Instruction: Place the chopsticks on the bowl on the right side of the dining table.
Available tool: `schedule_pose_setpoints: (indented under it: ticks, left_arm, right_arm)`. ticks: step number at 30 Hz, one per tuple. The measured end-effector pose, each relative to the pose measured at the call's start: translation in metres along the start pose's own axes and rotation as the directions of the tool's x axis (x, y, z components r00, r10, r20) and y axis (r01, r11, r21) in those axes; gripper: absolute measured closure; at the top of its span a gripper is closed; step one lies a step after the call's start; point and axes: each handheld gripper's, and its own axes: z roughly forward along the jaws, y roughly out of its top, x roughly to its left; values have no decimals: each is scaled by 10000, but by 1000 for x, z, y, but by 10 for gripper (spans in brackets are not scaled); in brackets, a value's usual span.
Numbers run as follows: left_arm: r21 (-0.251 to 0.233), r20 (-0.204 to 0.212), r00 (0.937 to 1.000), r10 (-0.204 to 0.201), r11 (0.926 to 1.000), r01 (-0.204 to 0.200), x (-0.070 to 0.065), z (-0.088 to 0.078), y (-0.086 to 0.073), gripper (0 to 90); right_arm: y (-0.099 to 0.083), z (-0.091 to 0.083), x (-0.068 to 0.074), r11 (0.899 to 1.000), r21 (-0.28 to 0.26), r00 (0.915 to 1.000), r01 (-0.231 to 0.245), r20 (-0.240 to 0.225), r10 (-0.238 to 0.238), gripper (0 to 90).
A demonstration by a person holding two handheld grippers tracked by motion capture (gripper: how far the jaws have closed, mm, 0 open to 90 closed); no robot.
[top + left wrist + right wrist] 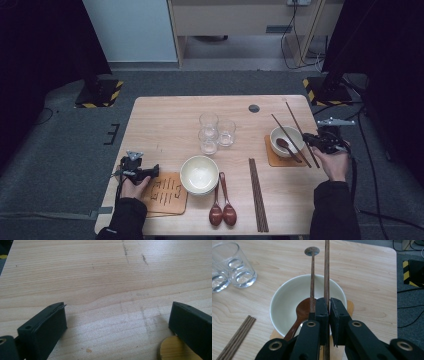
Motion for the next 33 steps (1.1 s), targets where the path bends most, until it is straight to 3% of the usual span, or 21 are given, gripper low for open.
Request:
schedule_pose_setpoints:
  ticks: [21,33]
  left_arm:
    - [-3,4,10000,-2,10000,2,0,0,0,2]
    - [1,1,10000,1,10000,-1,0,0,0,2]
  right_arm:
    - [-4,29,5,9974,678,9997,243,-117,-236,852]
    - [-6,36,6,9945,997,9995,310,-60,-305,851]
